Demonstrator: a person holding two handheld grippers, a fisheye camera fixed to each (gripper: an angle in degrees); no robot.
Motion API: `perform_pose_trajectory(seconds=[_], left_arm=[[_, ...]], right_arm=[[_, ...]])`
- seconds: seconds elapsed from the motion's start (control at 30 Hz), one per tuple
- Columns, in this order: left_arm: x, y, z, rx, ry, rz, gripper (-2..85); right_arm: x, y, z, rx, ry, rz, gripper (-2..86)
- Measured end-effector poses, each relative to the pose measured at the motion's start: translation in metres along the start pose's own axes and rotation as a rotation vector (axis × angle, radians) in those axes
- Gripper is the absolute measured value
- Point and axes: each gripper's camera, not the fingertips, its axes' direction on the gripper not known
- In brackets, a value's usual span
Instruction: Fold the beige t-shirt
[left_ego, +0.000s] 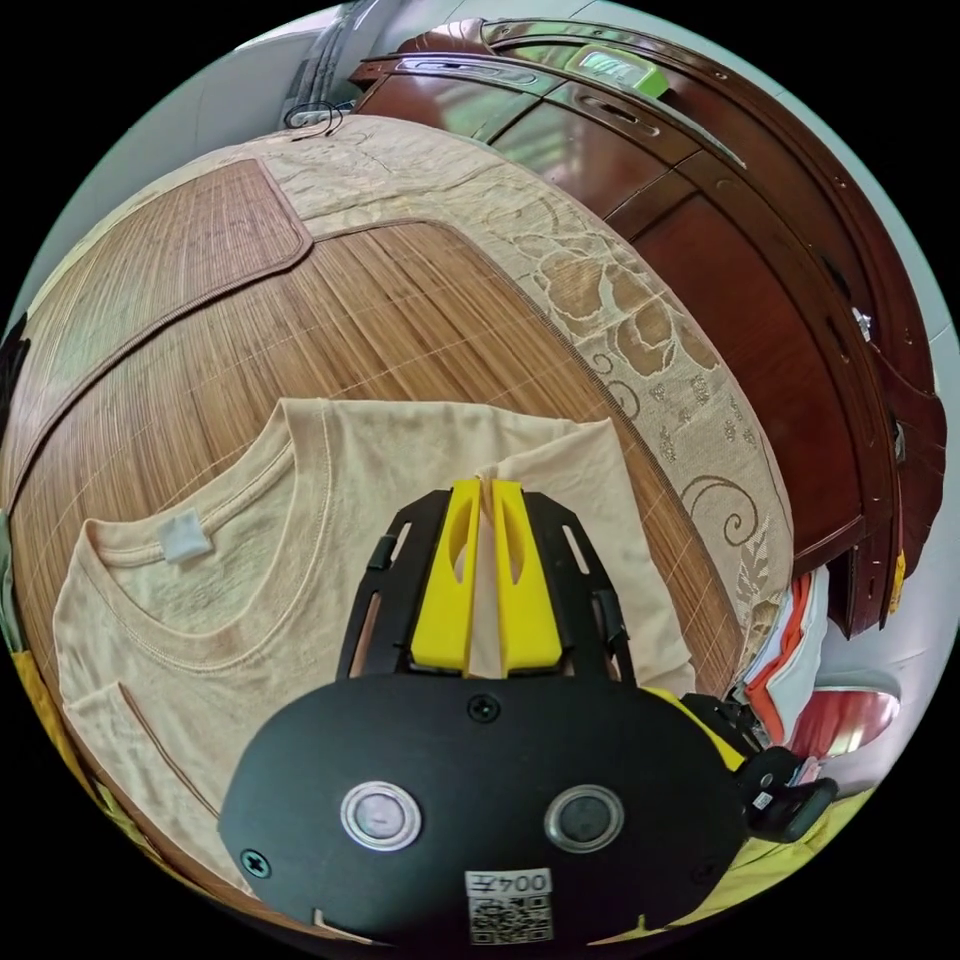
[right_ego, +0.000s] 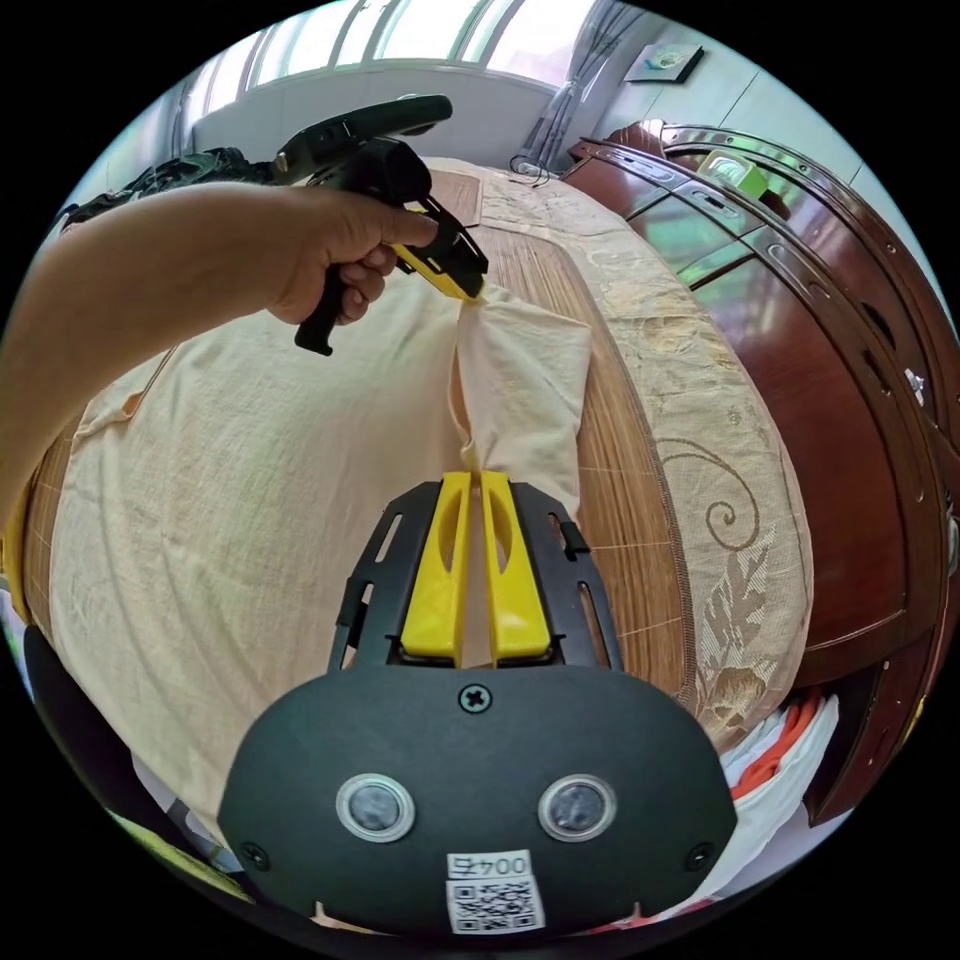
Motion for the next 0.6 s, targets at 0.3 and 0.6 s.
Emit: perform_pose_trajectory(seconds=[0.3, 0.6], left_arm=[[0.035, 0.004, -0.018, 0.127, 0.021, 0.08, 1.6], [0.126, -0.008, 0.063, -0.043, -0.077, 0.26, 0.4]], right_arm=[[0.01, -0.009, -0.002, -0.042, -0.045, -0.003, 3.7], [0.023, -0.018, -0.021, -0.037, -0.038, 0.011, 3.9]])
